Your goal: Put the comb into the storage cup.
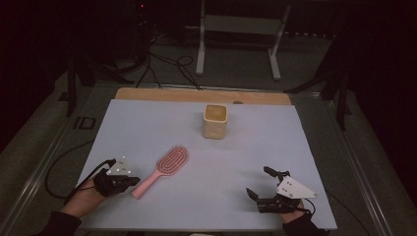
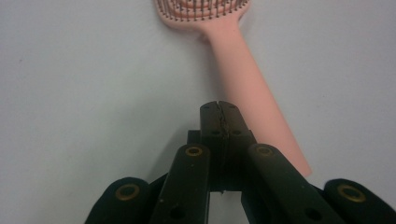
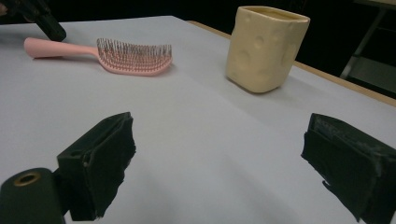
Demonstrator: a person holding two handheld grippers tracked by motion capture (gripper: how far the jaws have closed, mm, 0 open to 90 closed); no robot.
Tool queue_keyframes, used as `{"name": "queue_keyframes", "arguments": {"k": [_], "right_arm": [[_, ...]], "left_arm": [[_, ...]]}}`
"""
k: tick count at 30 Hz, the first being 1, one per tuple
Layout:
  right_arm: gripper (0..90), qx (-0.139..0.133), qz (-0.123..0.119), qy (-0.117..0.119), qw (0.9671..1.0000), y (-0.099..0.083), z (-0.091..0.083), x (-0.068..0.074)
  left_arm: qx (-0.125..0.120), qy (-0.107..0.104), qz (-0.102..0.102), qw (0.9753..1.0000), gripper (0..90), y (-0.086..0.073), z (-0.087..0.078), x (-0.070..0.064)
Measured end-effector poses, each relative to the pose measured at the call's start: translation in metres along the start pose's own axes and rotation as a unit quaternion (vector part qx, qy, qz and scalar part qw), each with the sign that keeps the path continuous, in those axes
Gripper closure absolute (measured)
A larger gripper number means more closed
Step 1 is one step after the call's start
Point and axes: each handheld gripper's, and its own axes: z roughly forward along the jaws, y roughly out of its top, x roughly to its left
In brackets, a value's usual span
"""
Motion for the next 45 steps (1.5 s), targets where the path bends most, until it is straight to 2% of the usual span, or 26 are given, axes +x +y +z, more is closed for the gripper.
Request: {"name": "queue_keyframes", "arguments": {"k": [9, 16, 26, 29, 33, 38, 45], "right_arm": [[8.5, 0.001, 0.002, -0.001, 1.0000, 0.000, 0.000, 0.000], [8.5, 0.001, 0.003, -0.001, 1.0000, 0.000, 0.000, 0.000], [8.5, 0.001, 0.003, -0.001, 1.0000, 0.000, 0.000, -0.001], [8.5, 0.001, 0.003, 0.000, 1.0000, 0.000, 0.000, -0.001], [8.5, 0.001, 0.005, 0.001, 1.0000, 0.000, 0.001, -0.001], [8.5, 0.002, 0.005, 0.001, 1.0000, 0.000, 0.000, 0.000], [8.5, 0.002, 0.004, 0.001, 1.0000, 0.000, 0.001, 0.000]], "left_arm": [[0.008, 0.009, -0.018, 0.9998, 89.9, 0.008, -0.009, 0.001], [0.006, 0.008, -0.045, 0.9989, 89.8, 0.023, -0.020, -0.002], [0.018, 0.010, -0.051, 0.9985, 89.8, 0.044, -0.026, -0.009], [0.015, 0.019, -0.073, 0.9970, 89.5, 0.050, -0.027, -0.010], [0.011, 0.005, -0.077, 0.9970, 88.5, 0.054, -0.025, -0.012], [0.017, 0.000, -0.083, 0.9964, 83.0, 0.059, -0.020, -0.017], [0.028, 0.012, -0.090, 0.9955, 67.0, 0.067, -0.016, -0.021]]}}
